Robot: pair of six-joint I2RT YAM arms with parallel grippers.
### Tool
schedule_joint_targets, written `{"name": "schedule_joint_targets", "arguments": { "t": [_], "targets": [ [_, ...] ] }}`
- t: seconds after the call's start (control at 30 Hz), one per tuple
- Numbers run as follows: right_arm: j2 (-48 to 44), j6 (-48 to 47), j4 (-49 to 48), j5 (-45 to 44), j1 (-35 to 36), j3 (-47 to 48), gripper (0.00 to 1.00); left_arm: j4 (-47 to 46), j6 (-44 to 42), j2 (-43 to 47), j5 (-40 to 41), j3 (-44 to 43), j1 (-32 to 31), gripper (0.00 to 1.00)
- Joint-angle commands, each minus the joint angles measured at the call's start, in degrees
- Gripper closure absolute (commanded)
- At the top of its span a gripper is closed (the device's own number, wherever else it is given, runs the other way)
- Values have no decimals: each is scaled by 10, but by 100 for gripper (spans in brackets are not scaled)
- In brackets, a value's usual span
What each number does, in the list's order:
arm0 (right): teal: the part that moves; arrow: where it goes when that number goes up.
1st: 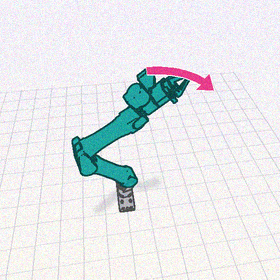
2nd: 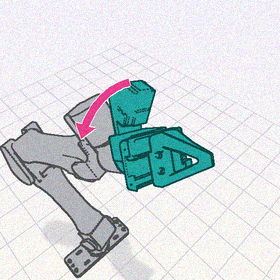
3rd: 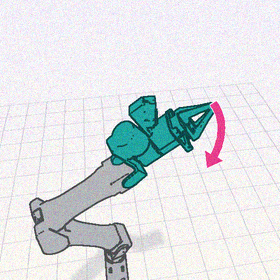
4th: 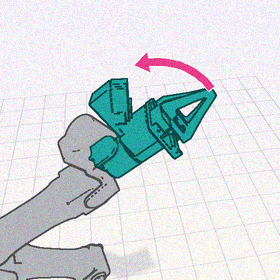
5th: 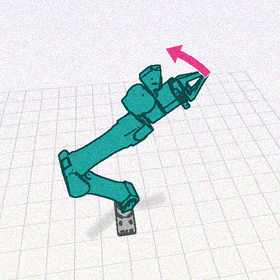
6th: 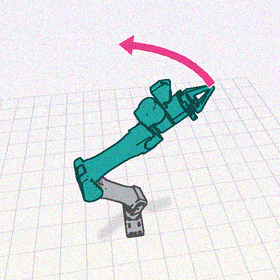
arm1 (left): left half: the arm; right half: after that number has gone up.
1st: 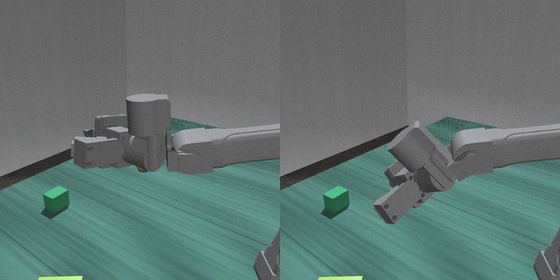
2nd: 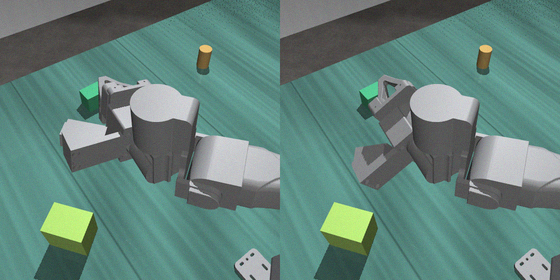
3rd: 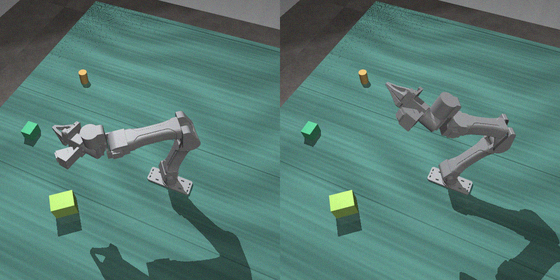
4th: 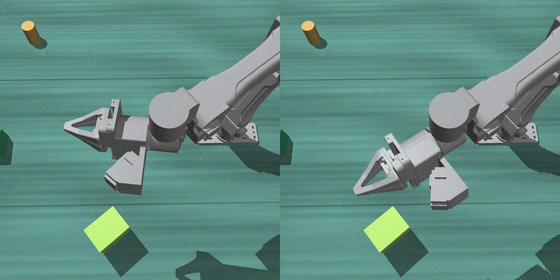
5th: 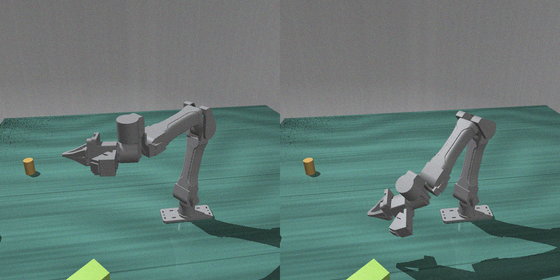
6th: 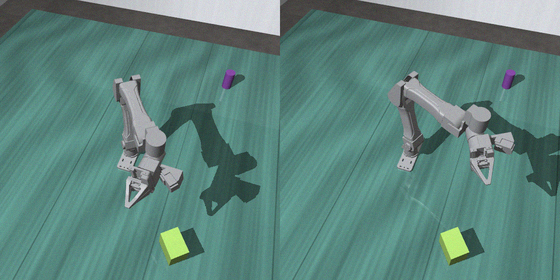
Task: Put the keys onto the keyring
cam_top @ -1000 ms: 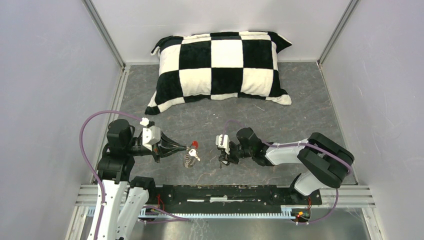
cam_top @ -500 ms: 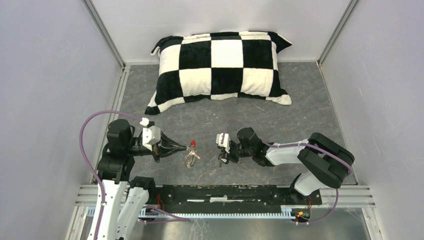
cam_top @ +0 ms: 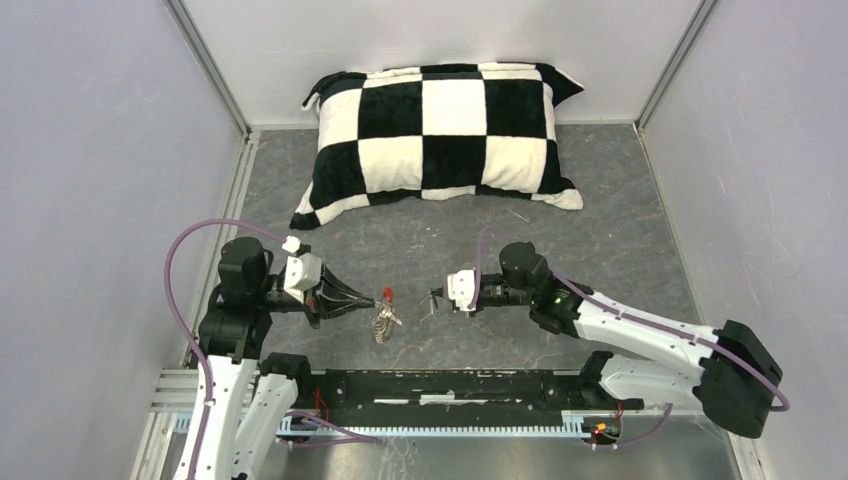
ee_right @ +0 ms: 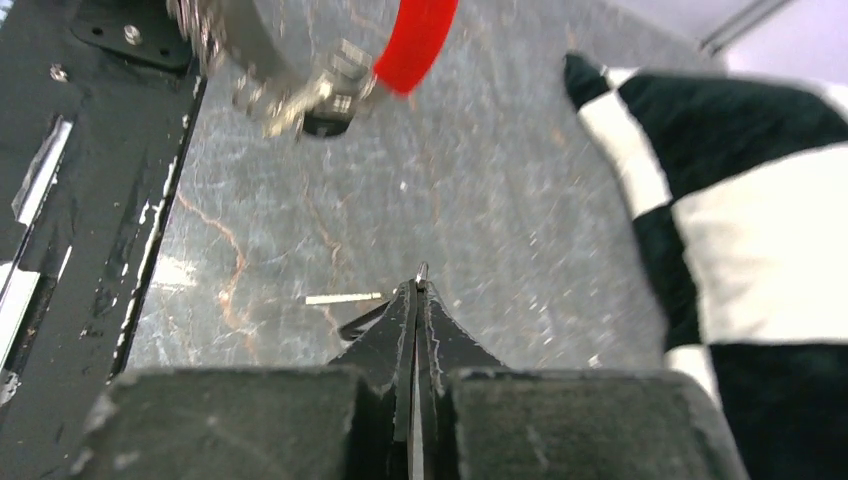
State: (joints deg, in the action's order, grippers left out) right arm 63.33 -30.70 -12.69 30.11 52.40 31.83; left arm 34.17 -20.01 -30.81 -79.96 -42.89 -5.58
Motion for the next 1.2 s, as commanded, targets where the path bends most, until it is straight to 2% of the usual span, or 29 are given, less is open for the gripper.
{"name": "schedule_joint_targets", "arguments": {
  "t": [0.0, 0.13, 0.4, 1.17],
  "targets": [
    [-26, -95, 121, 26, 22, 97, 100, -11, -20, -6, -50, -2, 0, 98],
    [-22, -131, 188, 9, 55, 167, 100, -11, -29, -5, -58, -4, 0, 98],
    [2, -176, 263, -36, 126, 263, 100, -11, -41, -6, -62, -14, -1, 98],
    [29, -204, 264, -58, 186, 327, 100, -10, -47, -7, -48, -22, 0, 98]
  ]
}}
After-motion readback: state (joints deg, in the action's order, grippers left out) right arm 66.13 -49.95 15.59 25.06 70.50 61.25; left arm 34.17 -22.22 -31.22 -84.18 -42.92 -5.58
